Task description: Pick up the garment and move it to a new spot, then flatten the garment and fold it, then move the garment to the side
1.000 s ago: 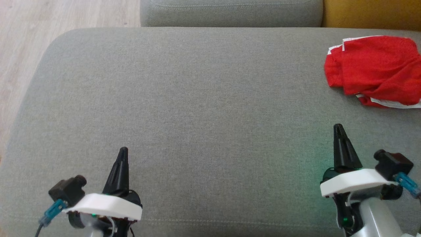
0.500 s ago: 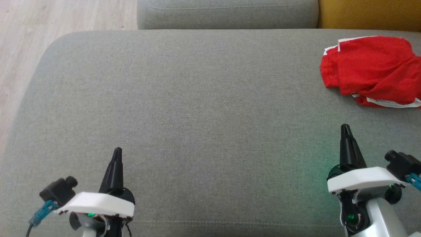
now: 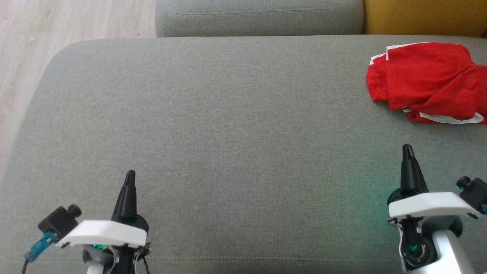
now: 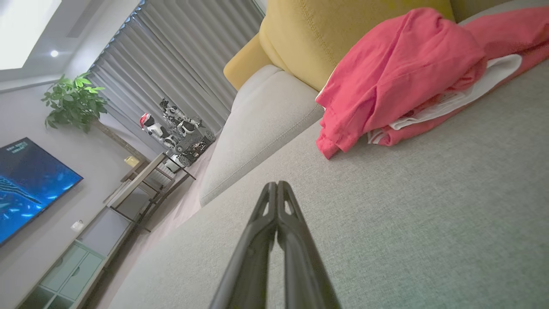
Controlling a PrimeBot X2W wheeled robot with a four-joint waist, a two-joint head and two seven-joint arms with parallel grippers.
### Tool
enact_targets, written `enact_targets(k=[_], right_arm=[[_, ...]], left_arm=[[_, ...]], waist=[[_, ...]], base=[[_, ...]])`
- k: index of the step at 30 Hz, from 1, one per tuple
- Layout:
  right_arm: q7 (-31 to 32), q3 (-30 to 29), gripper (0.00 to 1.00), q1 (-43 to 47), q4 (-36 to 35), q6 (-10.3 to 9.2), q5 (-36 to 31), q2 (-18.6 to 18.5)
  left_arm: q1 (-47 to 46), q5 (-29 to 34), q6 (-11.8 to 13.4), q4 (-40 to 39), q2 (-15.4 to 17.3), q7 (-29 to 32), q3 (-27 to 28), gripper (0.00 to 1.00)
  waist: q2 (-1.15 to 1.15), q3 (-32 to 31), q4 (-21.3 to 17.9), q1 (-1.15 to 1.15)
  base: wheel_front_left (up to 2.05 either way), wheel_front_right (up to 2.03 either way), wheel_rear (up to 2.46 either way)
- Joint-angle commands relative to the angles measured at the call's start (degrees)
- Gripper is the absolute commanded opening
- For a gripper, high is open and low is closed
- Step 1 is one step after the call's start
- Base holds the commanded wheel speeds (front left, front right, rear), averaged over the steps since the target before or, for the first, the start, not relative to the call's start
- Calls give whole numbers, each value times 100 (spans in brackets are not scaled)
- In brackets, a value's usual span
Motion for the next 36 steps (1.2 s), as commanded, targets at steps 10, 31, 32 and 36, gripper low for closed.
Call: enact_targets(k=[10,31,32,36], right_arm=[[185,-61,0,-128,-241,21,775,-26],[516,-219,0,-86,-300,28,2124,-23],[533,-227,0,-84,-303,29,2192,-22],[600,-259,0,-76,-315,30,2462,-21]], left_arm=[[-332,-654,-21,-142,115,186,256,0],[-403,-1785,-28,-78,134,510,489,0],[-407,-1841,-28,-75,135,527,501,0],[-421,-2066,-30,-62,137,594,550,0]], waist=[[0,-36,-47,0],[0,-106,-139,0],[0,-109,-143,0],[0,-123,-162,0]], base=[[0,0,0],[0,0,0],[0,0,0],[0,0,0]])
